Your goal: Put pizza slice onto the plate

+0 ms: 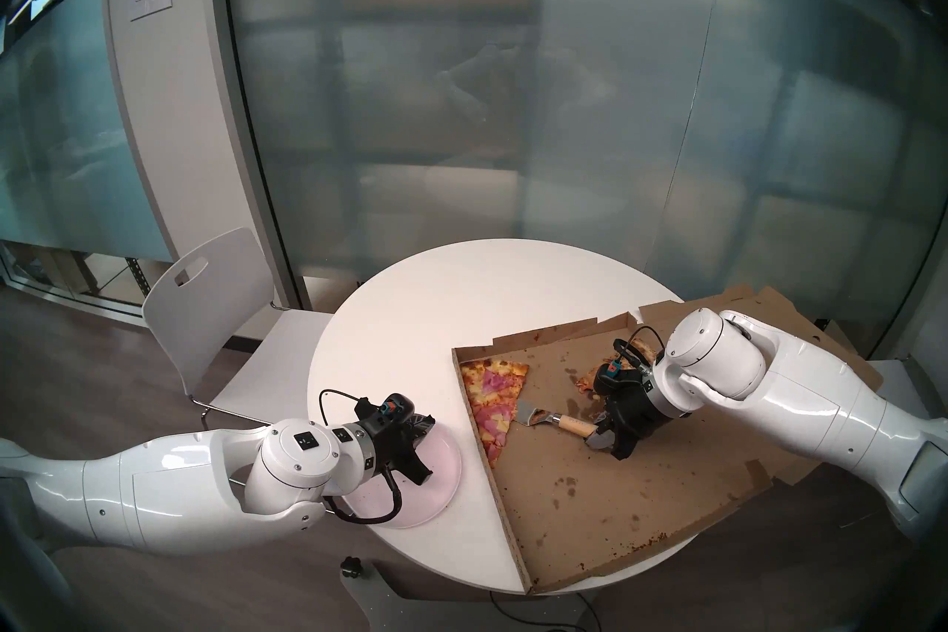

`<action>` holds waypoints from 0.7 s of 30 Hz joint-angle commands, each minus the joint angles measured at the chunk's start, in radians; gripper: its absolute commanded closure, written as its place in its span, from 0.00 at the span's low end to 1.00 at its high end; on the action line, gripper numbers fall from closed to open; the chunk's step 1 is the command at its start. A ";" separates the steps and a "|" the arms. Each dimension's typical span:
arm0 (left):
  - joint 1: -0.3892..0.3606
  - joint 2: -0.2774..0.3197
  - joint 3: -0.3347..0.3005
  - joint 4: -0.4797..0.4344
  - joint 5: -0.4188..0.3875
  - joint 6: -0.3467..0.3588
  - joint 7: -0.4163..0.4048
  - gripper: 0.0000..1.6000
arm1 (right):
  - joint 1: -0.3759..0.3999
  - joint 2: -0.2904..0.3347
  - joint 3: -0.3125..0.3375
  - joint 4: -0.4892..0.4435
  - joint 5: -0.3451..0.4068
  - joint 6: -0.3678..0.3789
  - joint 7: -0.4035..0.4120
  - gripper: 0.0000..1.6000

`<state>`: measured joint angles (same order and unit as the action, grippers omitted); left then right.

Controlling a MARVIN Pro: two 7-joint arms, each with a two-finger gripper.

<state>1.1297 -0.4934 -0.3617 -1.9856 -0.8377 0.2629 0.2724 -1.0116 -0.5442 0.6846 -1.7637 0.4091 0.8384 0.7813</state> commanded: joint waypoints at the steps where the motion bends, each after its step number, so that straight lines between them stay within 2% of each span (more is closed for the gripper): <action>1: -0.005 0.014 -0.015 -0.024 -0.002 -0.016 0.012 1.00 | -0.024 0.040 0.056 -0.091 0.042 0.005 -0.039 1.00; 13: 0.007 0.052 -0.012 -0.040 -0.019 -0.057 0.025 1.00 | -0.145 0.074 0.129 -0.165 0.132 -0.040 -0.161 1.00; 21: 0.015 0.107 -0.020 -0.072 -0.046 -0.109 0.032 1.00 | -0.232 0.116 0.183 -0.207 0.219 -0.087 -0.234 1.00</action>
<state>1.1386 -0.4337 -0.3632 -2.0200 -0.8736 0.2046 0.3051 -1.1829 -0.4631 0.8155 -1.9216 0.5617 0.7992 0.5882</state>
